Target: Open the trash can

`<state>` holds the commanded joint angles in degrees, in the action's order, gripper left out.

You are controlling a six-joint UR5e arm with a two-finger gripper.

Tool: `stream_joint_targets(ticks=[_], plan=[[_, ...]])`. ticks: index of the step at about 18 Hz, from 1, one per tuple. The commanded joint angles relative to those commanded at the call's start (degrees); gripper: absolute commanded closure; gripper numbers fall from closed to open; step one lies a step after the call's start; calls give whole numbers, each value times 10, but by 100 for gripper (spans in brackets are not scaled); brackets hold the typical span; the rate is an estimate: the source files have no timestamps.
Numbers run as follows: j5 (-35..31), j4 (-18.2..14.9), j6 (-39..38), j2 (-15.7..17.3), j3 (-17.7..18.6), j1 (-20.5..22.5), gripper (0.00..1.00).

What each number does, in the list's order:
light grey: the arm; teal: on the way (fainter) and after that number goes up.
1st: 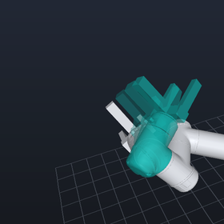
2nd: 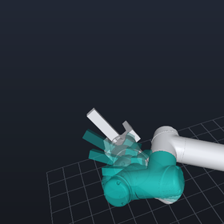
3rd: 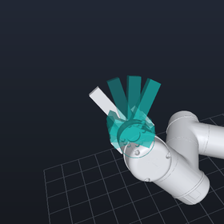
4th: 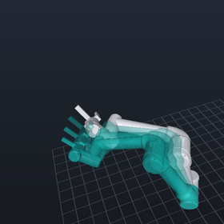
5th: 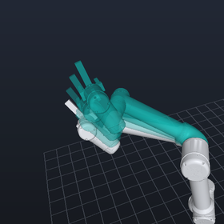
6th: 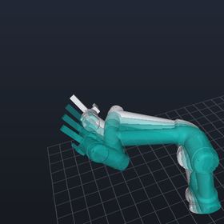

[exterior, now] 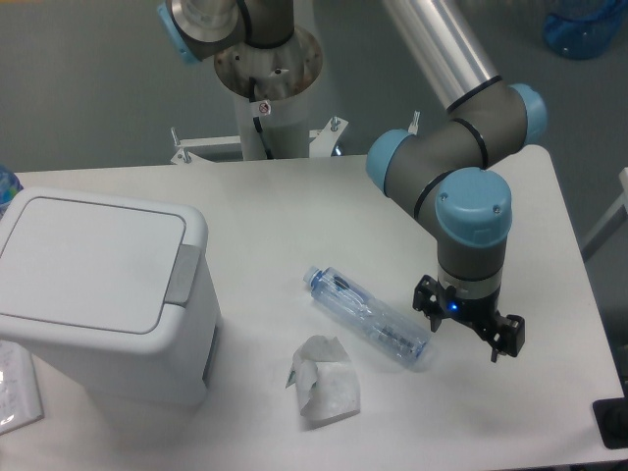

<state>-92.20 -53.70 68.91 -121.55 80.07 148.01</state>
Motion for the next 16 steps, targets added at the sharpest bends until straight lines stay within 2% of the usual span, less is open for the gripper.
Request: stream_joint_targets(ticks=[8, 13, 16], plan=[[3, 1, -3, 1, -2, -2, 0], [18, 1, -53, 10, 1, -3, 0], [69, 2, -181, 27, 4, -11, 0]])
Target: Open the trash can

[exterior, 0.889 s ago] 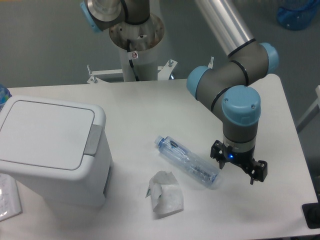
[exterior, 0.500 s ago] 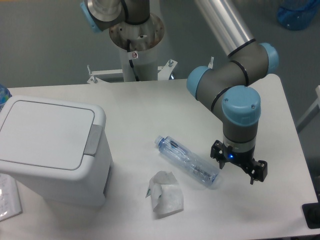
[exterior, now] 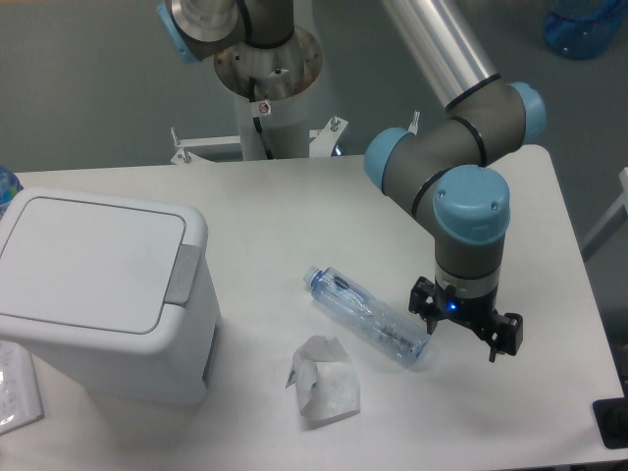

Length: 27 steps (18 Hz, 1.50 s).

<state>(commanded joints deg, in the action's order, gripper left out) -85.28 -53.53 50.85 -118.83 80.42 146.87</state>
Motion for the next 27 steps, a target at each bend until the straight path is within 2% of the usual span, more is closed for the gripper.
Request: stream_joint_targets(ticks=[3, 8, 12, 16, 21, 27], plan=[[43, 2, -68, 3, -8, -6, 0], [66, 2, -151, 51, -10, -23, 0], [131, 2, -165, 76, -14, -32, 0], [154, 2, -226, 105, -16, -32, 0], [229, 1, -266, 139, -12, -32, 0], [248, 2, -297, 150, 5, -69, 0]])
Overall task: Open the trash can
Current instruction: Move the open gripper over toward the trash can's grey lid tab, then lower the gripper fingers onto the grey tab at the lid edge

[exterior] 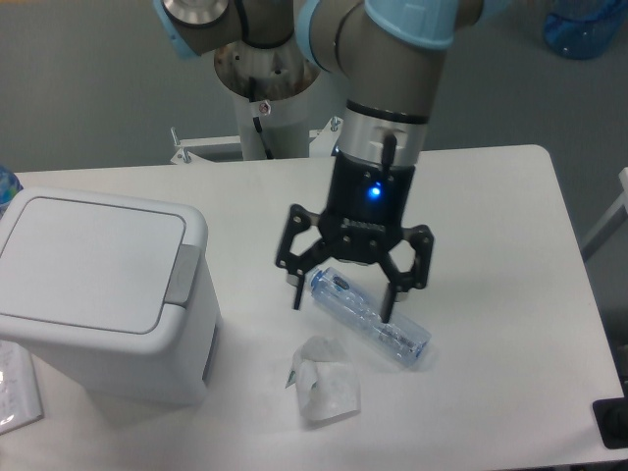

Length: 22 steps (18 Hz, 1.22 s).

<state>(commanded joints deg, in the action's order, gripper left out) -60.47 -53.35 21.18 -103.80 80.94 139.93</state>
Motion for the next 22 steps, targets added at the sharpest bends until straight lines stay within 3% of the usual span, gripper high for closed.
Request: stream_joint_targets(ticks=[5, 11, 22], plan=[[-2, 4, 7, 17, 48, -28, 0], [-4, 43, 5, 40, 110, -34, 0], [-5, 51, 6, 39, 125, -35, 0]])
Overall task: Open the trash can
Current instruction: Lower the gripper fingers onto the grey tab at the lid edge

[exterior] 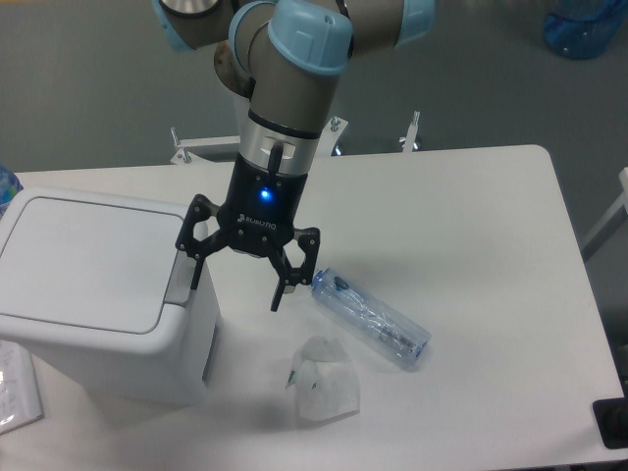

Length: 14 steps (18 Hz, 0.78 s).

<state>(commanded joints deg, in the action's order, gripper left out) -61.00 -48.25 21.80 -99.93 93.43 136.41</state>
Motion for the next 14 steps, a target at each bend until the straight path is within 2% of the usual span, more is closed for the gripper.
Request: stream_joint_targets(ticks=[14], plan=[[1, -2, -8, 3, -4, -12, 0]])
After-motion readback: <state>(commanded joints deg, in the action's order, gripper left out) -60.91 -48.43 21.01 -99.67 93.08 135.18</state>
